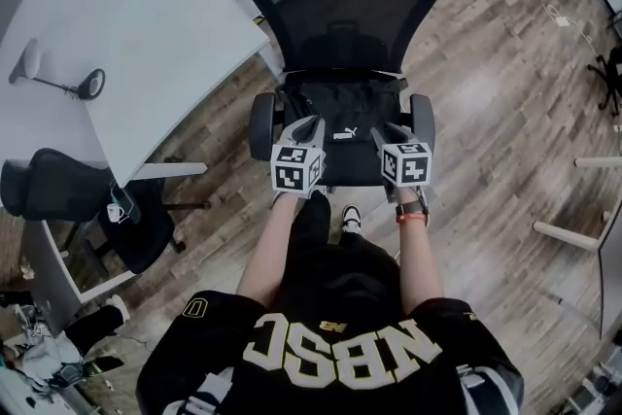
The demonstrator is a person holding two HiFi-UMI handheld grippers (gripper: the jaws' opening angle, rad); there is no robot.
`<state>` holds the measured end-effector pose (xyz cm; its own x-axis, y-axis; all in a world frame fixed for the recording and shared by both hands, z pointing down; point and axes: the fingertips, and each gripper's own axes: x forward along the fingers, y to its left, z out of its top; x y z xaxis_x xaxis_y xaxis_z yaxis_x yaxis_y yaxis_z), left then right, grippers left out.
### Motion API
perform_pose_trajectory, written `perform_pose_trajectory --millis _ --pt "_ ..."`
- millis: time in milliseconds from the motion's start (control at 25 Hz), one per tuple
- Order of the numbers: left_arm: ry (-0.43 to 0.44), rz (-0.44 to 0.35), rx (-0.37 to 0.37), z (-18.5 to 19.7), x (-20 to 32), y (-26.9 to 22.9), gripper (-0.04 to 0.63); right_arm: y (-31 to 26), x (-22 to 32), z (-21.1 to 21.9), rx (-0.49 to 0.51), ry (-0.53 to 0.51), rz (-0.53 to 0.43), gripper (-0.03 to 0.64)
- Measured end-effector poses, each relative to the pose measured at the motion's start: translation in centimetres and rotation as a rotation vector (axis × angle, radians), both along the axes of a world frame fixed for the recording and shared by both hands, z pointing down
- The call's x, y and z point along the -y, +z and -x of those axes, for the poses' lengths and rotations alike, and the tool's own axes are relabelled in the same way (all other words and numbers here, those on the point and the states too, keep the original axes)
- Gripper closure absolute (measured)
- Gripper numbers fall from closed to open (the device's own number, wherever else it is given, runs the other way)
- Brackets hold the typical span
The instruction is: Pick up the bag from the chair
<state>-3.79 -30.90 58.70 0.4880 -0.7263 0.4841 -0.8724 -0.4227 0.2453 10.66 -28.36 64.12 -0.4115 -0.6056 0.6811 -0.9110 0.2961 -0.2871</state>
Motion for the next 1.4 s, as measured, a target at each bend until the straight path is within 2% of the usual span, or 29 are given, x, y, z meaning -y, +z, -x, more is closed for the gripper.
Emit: perform_pose_trajectory --millis 320,360,440,480,600,680,800,920,1000,1200,1400 --pt "-0.009 0.154 0.015 3.4 6.2 7.7 0.572 7.4 5.4 1.5 -0.048 -0.021 0.124 0.411" --pt "-0.005 0.183 0.016 3.6 6.7 9.2 0.554 8.6 5.9 1.6 -0.052 -0.023 0.139 0.402" --pt "0.012 0.249 0.019 3.9 7.4 12.2 0.413 11.2 6.8 1.5 -0.064 -0.028 0.170 0.388" --pt "0.018 0.275 0.025 4.1 7.8 13.7 0.391 12.5 7.2 1.4 -0.073 -0.030 0.184 0.382" --pt "0.029 0.304 0.052 4.3 8.9 17.6 0.384 16.3 8.5 0.3 -0.100 -0.014 0.203 0.371" --pt "0.031 0.333 0.065 4.4 9.6 20.4 0.353 18.6 9.5 -0.6 -0.100 0.010 0.196 0.371" --pt "0.021 0.413 0.081 4.8 10.4 25.1 0.315 22.1 10.4 -1.8 -0.090 0.050 0.222 0.366" --pt "-0.004 0.486 0.073 4.8 10.9 29.1 0.293 25.3 11.1 -3.9 -0.122 0.070 0.257 0.356" --pt "-0.021 0.504 0.074 5.1 12.0 31.3 0.281 27.3 12.2 -5.0 -0.139 0.098 0.266 0.340" --pt "-0.022 0.485 0.165 6.0 13.1 35.8 0.275 31.7 13.3 -6.3 -0.160 0.135 0.303 0.327" --pt "-0.036 0.558 0.179 6.1 13.9 39.6 0.275 34.5 13.8 -7.4 -0.187 0.191 0.327 0.327"
